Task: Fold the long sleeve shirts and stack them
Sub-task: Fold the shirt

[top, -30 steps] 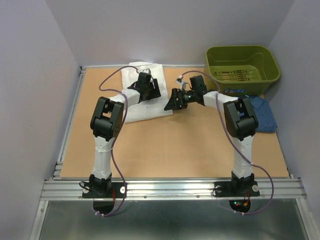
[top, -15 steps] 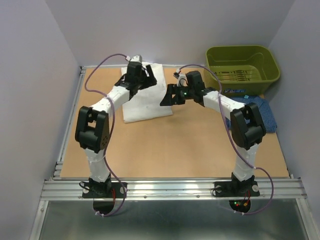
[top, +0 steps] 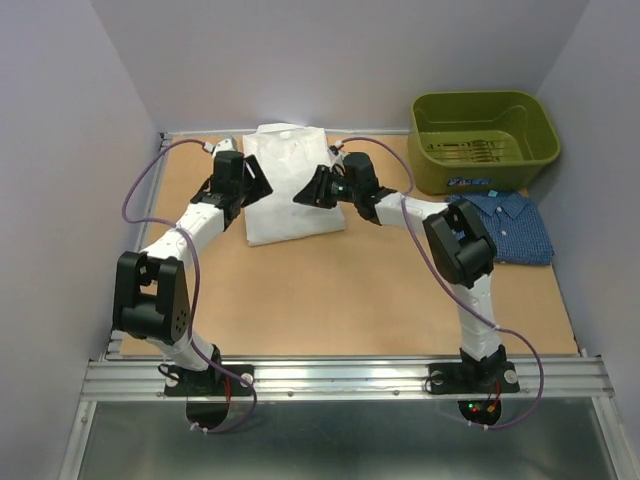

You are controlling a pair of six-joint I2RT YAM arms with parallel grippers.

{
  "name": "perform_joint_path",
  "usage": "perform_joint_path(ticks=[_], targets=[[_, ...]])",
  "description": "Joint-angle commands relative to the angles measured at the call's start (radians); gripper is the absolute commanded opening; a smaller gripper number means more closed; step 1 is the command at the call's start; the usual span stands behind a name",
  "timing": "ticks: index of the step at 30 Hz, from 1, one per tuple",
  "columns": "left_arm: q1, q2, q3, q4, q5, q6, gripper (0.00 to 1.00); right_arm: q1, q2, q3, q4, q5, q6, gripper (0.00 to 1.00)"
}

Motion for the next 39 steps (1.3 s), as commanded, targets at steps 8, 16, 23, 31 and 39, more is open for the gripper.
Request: perform_joint_path(ticks=[8, 16, 23, 31, 39], targets=[[-0.004, 0.044, -0.055, 0.009, 0.027, 0.012, 0.77, -0.042, 0.037, -0.406, 0.535, 0.23, 0.278, 0.24], [-0.004, 0.055, -0.067, 0.003, 0.043, -0.011, 0.76, -0.064, 0.025, -0.654, 0.758, 0.294, 0.372, 0.21], [-0.028, 0.011, -0.127, 0.014, 0.145, -0.067, 0.7, -0.064, -0.122, -0.622, 0.744, 0.279, 0.318, 0.22], [-0.106, 0.001, -0.196, 0.103, 0.167, -0.161, 0.49, -0.072, -0.095, -0.494, 0.732, 0.239, 0.349, 0.23], [-0.082, 0.07, -0.353, 0.182, 0.127, -0.29, 0.33, -0.116, 0.006, -0.557, 0.734, 0.279, 0.372, 0.22]])
